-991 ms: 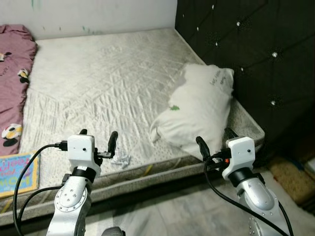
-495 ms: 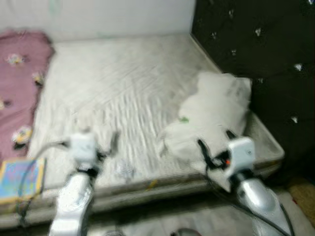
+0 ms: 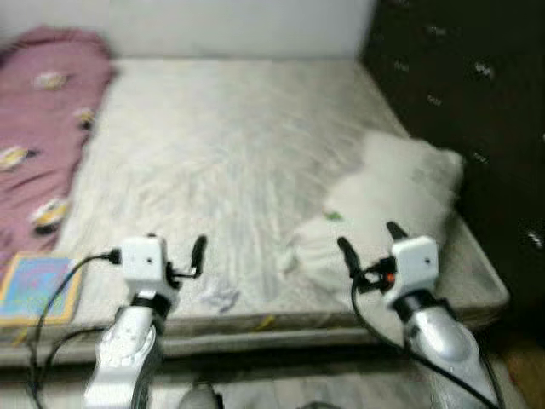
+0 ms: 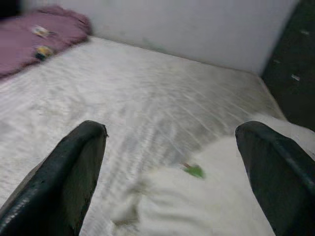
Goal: Clean up the room
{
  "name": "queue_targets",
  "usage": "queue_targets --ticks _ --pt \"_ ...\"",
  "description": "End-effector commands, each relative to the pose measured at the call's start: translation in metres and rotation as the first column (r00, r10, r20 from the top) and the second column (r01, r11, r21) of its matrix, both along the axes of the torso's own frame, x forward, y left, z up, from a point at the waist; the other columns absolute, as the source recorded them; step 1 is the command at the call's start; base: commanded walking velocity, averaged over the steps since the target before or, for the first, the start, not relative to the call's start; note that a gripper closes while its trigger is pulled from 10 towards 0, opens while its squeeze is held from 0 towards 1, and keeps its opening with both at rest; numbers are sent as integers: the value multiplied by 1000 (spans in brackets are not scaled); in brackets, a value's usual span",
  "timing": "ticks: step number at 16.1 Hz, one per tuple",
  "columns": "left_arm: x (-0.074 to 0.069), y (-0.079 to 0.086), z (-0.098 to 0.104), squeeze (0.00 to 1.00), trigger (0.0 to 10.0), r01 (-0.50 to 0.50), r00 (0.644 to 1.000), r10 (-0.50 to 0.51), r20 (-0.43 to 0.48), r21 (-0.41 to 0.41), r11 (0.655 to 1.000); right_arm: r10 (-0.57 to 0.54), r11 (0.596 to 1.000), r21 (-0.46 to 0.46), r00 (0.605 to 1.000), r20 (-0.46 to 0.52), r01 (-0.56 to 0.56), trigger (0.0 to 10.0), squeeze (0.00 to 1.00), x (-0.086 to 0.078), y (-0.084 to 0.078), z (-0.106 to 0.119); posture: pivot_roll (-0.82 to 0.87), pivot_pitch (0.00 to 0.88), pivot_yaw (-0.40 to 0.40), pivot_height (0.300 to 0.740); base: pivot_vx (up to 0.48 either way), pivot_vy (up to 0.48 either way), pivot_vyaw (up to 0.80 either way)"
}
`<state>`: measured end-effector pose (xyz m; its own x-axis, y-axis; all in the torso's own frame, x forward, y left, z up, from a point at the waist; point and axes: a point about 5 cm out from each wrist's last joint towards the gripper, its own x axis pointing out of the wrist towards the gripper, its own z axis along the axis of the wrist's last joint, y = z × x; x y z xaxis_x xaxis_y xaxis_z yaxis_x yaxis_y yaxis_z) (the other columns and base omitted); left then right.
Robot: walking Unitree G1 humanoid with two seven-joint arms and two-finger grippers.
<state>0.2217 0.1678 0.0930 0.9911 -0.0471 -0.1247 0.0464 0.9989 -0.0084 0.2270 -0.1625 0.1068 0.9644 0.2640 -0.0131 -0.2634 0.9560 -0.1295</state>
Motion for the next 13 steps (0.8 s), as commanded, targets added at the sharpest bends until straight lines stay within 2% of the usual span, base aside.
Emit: queue_targets --ticks 1,2,5,9,13 --pt "3 0 5 0 10000 -2 1000 1 28 33 999 -13 1000 -4 1000 -1 13 10000 0 -1 -4 0 -23 63 -40 740 0 0 0" --pt "4 0 6 0 10000 2 1000 -3 26 25 1000 -14 1000 -3 1000 0 14 10000 0 0 -4 0 -24 66 -39 740 0 0 0" --pt "7 0 8 0 10000 2 1000 -2 23 -1 1000 -23 1000 -2 1000 6 23 10000 0 1 -6 2 -26 65 -37 740 0 480 0" --pt "3 -2 6 0 10000 31 999 -31 12 -18 999 -21 1000 0 1000 2 21 10000 0 1 -4 0 -21 71 -36 740 0 480 0" --pt "5 -2 7 0 10000 27 999 -27 20 -22 999 -20 1000 -3 1000 2 20 10000 0 1 -5 0 -21 71 -36 740 0 480 0"
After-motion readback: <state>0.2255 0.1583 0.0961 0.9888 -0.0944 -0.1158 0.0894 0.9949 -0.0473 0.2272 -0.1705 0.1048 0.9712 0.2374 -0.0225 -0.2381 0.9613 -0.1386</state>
